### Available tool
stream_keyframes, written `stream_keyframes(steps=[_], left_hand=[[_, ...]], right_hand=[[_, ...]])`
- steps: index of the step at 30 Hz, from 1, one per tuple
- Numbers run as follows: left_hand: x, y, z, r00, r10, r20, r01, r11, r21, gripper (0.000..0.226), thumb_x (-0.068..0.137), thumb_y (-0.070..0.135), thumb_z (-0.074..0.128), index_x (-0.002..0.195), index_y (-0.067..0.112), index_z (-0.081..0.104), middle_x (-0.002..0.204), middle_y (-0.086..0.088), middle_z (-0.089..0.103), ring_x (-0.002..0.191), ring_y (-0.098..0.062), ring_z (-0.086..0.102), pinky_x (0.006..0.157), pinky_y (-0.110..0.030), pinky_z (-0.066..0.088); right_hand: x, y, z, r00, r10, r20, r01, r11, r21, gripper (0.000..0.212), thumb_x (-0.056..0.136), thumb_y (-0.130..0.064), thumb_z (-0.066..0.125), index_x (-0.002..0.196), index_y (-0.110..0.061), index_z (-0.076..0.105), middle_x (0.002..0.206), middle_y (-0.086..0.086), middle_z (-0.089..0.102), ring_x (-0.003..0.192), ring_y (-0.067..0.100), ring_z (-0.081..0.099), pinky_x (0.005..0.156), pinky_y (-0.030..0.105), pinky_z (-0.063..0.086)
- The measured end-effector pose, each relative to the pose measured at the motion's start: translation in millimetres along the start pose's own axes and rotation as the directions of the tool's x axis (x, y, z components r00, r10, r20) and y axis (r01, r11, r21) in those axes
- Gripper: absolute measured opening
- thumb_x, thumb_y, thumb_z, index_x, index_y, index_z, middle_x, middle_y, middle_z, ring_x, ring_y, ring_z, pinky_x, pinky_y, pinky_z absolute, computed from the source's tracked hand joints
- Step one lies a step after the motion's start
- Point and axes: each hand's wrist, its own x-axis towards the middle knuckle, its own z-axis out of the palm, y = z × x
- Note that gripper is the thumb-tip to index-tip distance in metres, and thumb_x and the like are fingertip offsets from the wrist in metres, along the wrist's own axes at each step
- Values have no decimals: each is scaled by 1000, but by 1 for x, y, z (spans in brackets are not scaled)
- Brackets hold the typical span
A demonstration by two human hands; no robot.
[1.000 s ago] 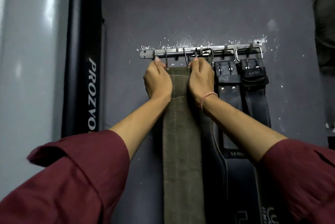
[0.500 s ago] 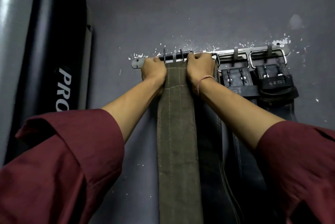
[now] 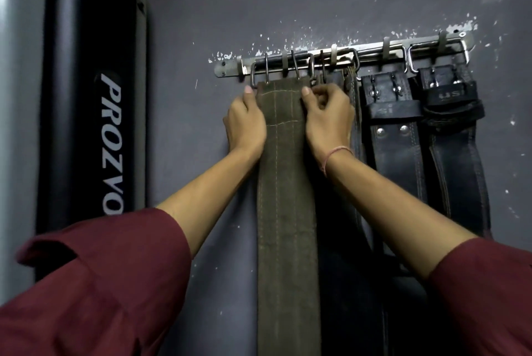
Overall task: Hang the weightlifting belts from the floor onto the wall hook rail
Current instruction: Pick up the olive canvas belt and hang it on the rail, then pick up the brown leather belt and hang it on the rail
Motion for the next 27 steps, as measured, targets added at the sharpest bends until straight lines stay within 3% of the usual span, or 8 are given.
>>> stream_keyframes(steps=[3,6,10,13,16,19,24,27], left_hand=[[-36,-24,-16,998,35,43,-35,999,-9,41,105,36,34,100,5,59,101,-13,68,97,-29,61,81,-38,45],[-72,-43,-36,997,46,69,-47,999,5,29,104,29,41,106,6,59,102,-11,67,99,-27,61,87,-40,47],[-142,-63,-66,992,21,120,-23,1000,16,28,103,24,45,120,6,59,119,-9,62,108,-18,58,85,-16,37],[-200,-77,-93,988,-34,153,35,999,-4,26,102,24,46,118,8,60,116,-6,62,107,-17,59,93,-28,46],[-262,-94,-122,958,-183,221,197,980,-41,21,102,26,46,110,14,60,106,-3,66,98,-14,62,88,-31,52],[-332,-111,-150,910,-308,277,328,944,-28,19,102,27,46,107,15,59,103,-2,67,95,-13,62,82,-26,51],[-455,-150,-192,790,-517,330,521,849,83,9,101,23,48,101,18,55,95,-1,66,85,-11,61,73,-23,49],[-528,-169,-218,715,-617,328,594,784,180,8,100,15,48,94,19,52,88,2,62,83,-15,59,72,-18,46]], right_hand=[[-40,10,-9,998,-43,52,43,999,3,37,89,-16,67,124,-13,57,118,2,68,107,17,64,97,33,51],[-80,11,-19,997,7,74,1,995,-100,49,85,-13,72,130,-12,53,126,6,62,112,19,61,100,39,50],[-149,5,-45,996,84,15,-79,978,-191,40,85,-12,70,123,-11,58,124,8,53,113,19,56,103,33,45],[-214,4,-64,972,213,101,-194,966,-169,30,87,-10,68,116,-13,63,115,6,61,100,14,62,92,26,52],[-281,8,-82,897,400,188,-379,915,-141,22,89,-11,66,111,-13,65,102,1,68,92,8,64,83,16,53],[-347,14,-102,817,518,255,-491,855,-165,16,91,-11,66,106,-16,65,90,-7,66,84,1,62,82,19,51],[-470,38,-144,601,728,331,-686,682,-255,15,91,-9,64,106,-12,66,87,-2,64,89,14,63,90,37,57],[-542,48,-170,463,816,347,-773,563,-292,16,93,-3,60,108,-3,63,84,2,62,85,16,61,84,32,56]])
